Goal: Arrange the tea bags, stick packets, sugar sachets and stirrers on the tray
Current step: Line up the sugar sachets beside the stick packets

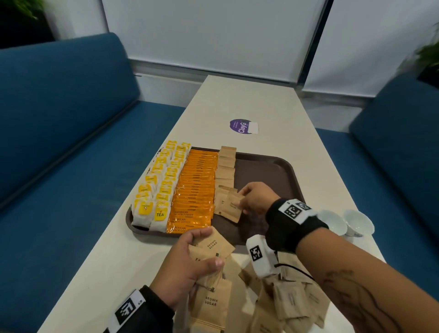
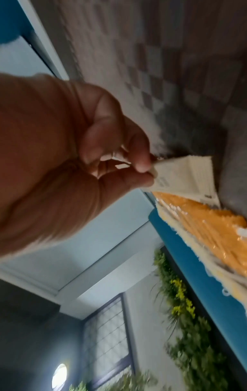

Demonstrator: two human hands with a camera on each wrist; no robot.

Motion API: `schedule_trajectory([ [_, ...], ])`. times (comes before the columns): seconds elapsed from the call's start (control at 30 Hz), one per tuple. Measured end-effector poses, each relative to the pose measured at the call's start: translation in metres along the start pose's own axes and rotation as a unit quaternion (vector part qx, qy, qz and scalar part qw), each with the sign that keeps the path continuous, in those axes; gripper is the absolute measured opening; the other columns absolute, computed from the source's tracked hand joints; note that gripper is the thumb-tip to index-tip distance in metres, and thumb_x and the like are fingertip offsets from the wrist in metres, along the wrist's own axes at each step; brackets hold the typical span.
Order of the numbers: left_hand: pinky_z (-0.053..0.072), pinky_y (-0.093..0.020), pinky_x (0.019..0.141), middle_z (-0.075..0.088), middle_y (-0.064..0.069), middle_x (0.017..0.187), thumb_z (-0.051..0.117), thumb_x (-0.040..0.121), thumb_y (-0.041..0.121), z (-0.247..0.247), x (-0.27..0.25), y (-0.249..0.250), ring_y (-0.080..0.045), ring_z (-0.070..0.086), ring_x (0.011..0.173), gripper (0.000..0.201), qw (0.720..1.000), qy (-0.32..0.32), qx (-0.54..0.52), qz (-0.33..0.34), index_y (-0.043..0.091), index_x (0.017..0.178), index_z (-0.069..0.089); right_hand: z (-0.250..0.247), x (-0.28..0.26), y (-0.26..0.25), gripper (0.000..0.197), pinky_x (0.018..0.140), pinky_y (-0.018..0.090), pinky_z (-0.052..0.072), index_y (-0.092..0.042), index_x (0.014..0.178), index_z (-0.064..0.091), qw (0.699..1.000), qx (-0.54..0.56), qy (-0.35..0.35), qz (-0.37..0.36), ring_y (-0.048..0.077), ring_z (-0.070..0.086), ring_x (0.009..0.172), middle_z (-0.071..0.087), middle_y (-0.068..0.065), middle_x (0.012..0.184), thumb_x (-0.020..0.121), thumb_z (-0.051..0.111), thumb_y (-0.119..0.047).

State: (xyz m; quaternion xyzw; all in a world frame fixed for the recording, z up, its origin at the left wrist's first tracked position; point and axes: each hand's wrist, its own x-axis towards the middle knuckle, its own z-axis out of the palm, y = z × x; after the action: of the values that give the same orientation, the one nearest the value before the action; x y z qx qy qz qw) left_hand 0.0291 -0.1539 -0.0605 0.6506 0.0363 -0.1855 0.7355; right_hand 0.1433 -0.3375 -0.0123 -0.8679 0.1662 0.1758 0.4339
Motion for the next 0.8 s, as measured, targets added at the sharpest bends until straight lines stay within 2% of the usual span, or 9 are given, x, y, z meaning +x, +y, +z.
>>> schedule_trajectory([
  [0.1, 0.056, -0.034, 0.071, 0.069, -0.007, 0.103, 0.077, 0.063, -0.008, -0.006, 0.004, 0.0, -0.023, 0.069, 0.09, 0.058, 1.0, 0.0, -0.005, -0.002, 0.022, 0.11, 0.058, 0.008, 0.016, -0.003, 0.016, 0.083, 0.033, 0.056, -0.011, 0.081, 0.054, 0.996, -0.079, -0.019, 0.021, 0.021, 0.066, 0.087, 0.067, 0.012, 0.099, 0.082, 0.068, -0.004],
  [0.17, 0.056, -0.03, 0.066, 0.069, -0.005, 0.1, 0.076, 0.064, -0.009, -0.008, 0.007, 0.0, -0.019, 0.069, 0.085, 0.057, 1.0, 0.0, -0.013, -0.004, 0.022, 0.108, 0.059, 0.01, 0.023, -0.007, 0.018, 0.081, 0.035, 0.058, -0.012, 0.074, 0.054, 0.997, -0.077, -0.011, 0.019, 0.02, 0.064, 0.079, 0.065, 0.011, 0.09, 0.078, 0.07, -0.004],
  [0.23, 0.055, -0.028, 0.065, 0.068, -0.003, 0.099, 0.075, 0.064, -0.011, -0.008, 0.009, -0.002, -0.017, 0.069, 0.083, 0.056, 1.0, 0.002, -0.017, -0.005, 0.021, 0.108, 0.059, 0.013, 0.029, -0.012, 0.012, 0.084, 0.035, 0.057, -0.008, 0.083, 0.061, 0.993, -0.11, -0.019, 0.034, 0.019, 0.066, 0.083, 0.068, 0.009, 0.094, 0.079, 0.072, -0.008],
  [0.3, 0.056, -0.029, 0.066, 0.067, -0.005, 0.101, 0.075, 0.064, -0.011, -0.006, 0.01, -0.004, -0.018, 0.069, 0.084, 0.057, 1.0, 0.001, -0.018, -0.006, 0.02, 0.108, 0.059, 0.017, 0.037, -0.014, 0.03, 0.09, 0.036, 0.054, -0.004, 0.103, 0.063, 0.986, -0.156, -0.017, 0.047, 0.021, 0.068, 0.094, 0.07, 0.008, 0.104, 0.079, 0.075, -0.016],
  [0.33, 0.056, -0.029, 0.066, 0.067, -0.005, 0.101, 0.075, 0.064, -0.012, -0.006, 0.01, -0.005, -0.018, 0.069, 0.084, 0.057, 1.0, -0.002, -0.021, -0.009, 0.019, 0.108, 0.059, 0.018, 0.04, -0.016, 0.035, 0.091, 0.036, 0.053, -0.004, 0.107, 0.063, 0.986, -0.162, -0.014, 0.047, 0.021, 0.068, 0.095, 0.071, 0.009, 0.104, 0.078, 0.076, -0.017],
  [0.5, 0.057, -0.03, 0.067, 0.069, -0.006, 0.102, 0.076, 0.063, -0.01, -0.004, 0.011, -0.008, -0.02, 0.07, 0.085, 0.058, 0.999, -0.009, -0.025, -0.018, 0.02, 0.109, 0.06, 0.02, 0.036, -0.024, 0.035, 0.087, 0.036, 0.056, -0.006, 0.106, 0.058, 0.989, -0.146, 0.006, 0.029, 0.02, 0.07, 0.089, 0.072, 0.009, 0.099, 0.077, 0.077, -0.012],
  [0.67, 0.056, -0.029, 0.067, 0.069, -0.005, 0.101, 0.076, 0.062, -0.008, -0.008, 0.015, -0.006, -0.018, 0.07, 0.085, 0.058, 1.0, -0.005, -0.023, -0.011, 0.021, 0.109, 0.059, 0.018, 0.029, -0.023, 0.038, 0.089, 0.037, 0.055, -0.005, 0.114, 0.05, 0.991, -0.13, 0.031, 0.008, 0.026, 0.066, 0.099, 0.065, 0.013, 0.109, 0.081, 0.07, -0.005],
  [0.73, 0.056, -0.03, 0.067, 0.069, -0.004, 0.102, 0.076, 0.062, -0.008, -0.007, 0.016, -0.006, -0.019, 0.07, 0.086, 0.058, 1.0, -0.005, -0.023, -0.01, 0.021, 0.109, 0.059, 0.017, 0.029, -0.021, 0.038, 0.084, 0.035, 0.056, -0.008, 0.114, 0.05, 0.994, -0.102, 0.035, 0.0, 0.024, 0.064, 0.096, 0.061, 0.012, 0.113, 0.082, 0.068, 0.0],
  [0.8, 0.056, -0.03, 0.068, 0.069, -0.005, 0.103, 0.076, 0.062, -0.007, -0.006, 0.015, -0.005, -0.021, 0.07, 0.087, 0.058, 1.0, -0.004, -0.027, -0.008, 0.021, 0.109, 0.059, 0.017, 0.028, -0.019, 0.036, 0.074, 0.031, 0.057, -0.012, 0.11, 0.051, 0.997, -0.063, 0.044, -0.01, 0.02, 0.059, 0.091, 0.058, 0.009, 0.116, 0.082, 0.066, 0.004],
])
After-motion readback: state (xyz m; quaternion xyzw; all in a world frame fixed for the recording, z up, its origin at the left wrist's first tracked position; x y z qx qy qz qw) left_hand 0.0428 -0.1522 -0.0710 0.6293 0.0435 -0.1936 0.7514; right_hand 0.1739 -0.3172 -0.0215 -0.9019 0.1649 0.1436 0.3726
